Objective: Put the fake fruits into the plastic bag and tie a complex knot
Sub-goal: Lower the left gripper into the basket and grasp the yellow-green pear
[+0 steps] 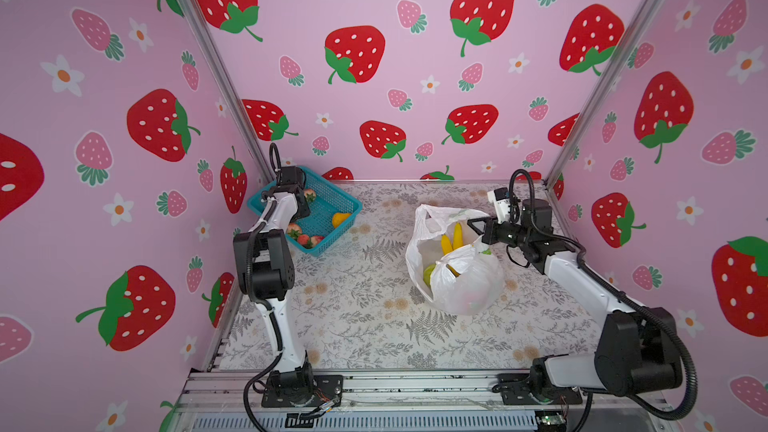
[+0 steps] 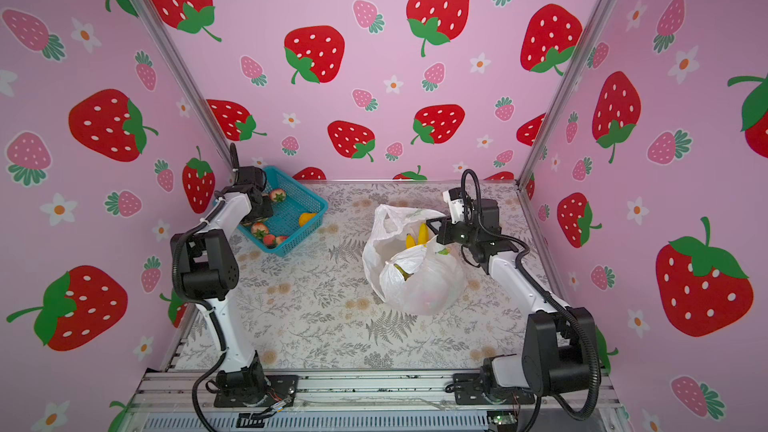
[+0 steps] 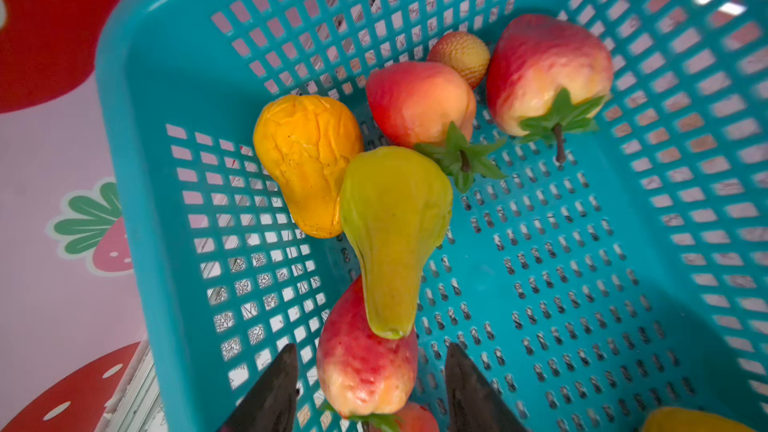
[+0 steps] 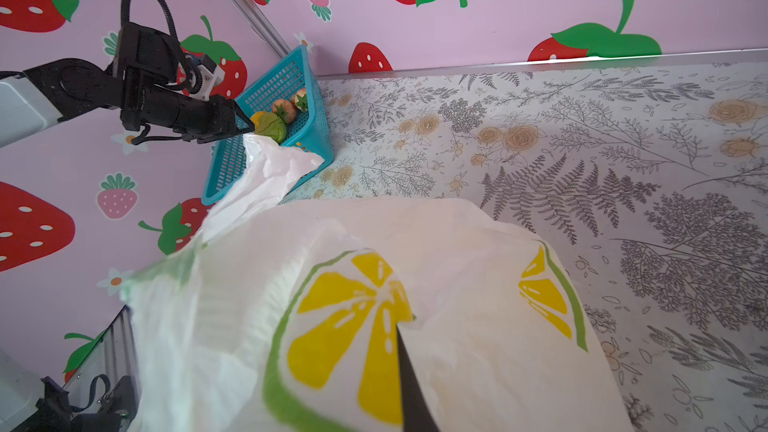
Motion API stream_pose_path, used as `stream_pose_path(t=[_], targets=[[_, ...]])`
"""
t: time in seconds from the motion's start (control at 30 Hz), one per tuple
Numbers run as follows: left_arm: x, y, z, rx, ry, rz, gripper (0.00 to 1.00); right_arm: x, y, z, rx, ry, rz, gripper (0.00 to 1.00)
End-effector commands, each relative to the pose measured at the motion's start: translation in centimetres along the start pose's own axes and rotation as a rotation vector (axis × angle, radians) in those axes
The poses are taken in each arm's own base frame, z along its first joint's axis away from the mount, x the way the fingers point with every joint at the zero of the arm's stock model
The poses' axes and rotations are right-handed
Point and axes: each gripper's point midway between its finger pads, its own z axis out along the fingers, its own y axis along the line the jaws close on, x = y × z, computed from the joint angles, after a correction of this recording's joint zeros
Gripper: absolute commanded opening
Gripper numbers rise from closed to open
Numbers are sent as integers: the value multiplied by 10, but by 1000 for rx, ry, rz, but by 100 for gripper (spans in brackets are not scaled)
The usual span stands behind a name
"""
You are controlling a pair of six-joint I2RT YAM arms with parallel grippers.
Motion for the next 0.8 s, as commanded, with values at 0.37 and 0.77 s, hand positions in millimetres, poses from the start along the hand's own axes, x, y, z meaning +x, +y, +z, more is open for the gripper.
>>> stream_pose_path(t=[0.37, 0.77], targets=[[4, -4, 27, 65, 102, 5, 37, 0, 2, 2, -9, 0, -25, 9], [-13, -1, 0, 93, 46, -21, 23, 2, 3, 1, -11, 2, -22, 9]])
